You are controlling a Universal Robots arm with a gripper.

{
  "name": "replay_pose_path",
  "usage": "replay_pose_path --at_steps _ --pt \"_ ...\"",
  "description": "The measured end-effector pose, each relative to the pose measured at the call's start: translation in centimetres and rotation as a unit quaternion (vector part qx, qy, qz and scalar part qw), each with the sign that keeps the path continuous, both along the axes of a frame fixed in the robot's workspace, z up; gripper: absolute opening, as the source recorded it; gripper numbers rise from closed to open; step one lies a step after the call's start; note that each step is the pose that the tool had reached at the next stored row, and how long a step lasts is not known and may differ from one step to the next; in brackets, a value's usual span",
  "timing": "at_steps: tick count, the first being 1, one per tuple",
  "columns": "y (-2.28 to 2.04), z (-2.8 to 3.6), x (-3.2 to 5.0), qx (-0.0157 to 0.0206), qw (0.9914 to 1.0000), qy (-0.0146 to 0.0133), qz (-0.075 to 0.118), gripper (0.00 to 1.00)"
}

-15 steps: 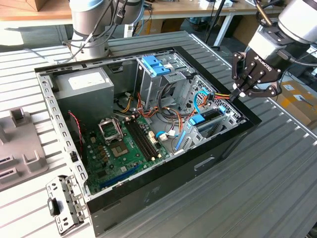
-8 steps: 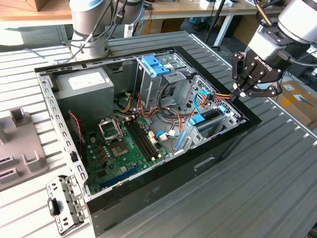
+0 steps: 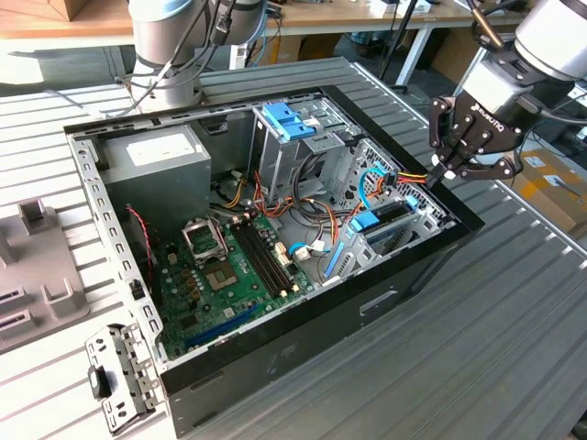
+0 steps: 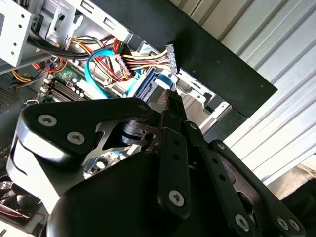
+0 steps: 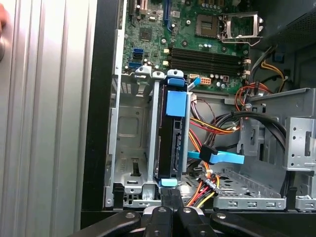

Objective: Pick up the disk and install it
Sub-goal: 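Insert the first disk wire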

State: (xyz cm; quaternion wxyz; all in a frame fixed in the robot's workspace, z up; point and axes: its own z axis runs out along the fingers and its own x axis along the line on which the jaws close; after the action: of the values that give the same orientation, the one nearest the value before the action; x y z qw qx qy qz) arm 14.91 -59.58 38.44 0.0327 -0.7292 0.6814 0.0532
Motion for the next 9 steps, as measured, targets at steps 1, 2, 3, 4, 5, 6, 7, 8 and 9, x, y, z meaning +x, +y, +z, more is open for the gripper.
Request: replay_pose_path --at_steps 1,2,3,4,5,6,7,8,9 --pt "0.00 0.00 0.00 0.0000 0.99999 0.0000 0.004 0.11" --pt "0.00 0.00 0.00 0.0000 0.99995 0.0000 0.010 0.11" --pt "0.00 0.00 0.00 0.0000 0.99990 0.0000 0.014 0.11" --pt "0.00 0.00 0.00 0.0000 0.99987 0.0000 0.016 0.11" --pt "0.00 0.00 0.00 0.0000 0.99977 0.0000 0.022 0.11" --pt "0.00 0.00 0.00 0.0000 0.99965 0.0000 0.026 0.11" --pt "0.00 0.00 0.00 0.0000 0.99952 0.0000 0.031 0.11" --pt "0.00 0.00 0.00 0.0000 0.99944 0.0000 0.034 0.11" --pt "0.00 0.00 0.00 0.0000 0.99935 0.0000 0.036 0.11"
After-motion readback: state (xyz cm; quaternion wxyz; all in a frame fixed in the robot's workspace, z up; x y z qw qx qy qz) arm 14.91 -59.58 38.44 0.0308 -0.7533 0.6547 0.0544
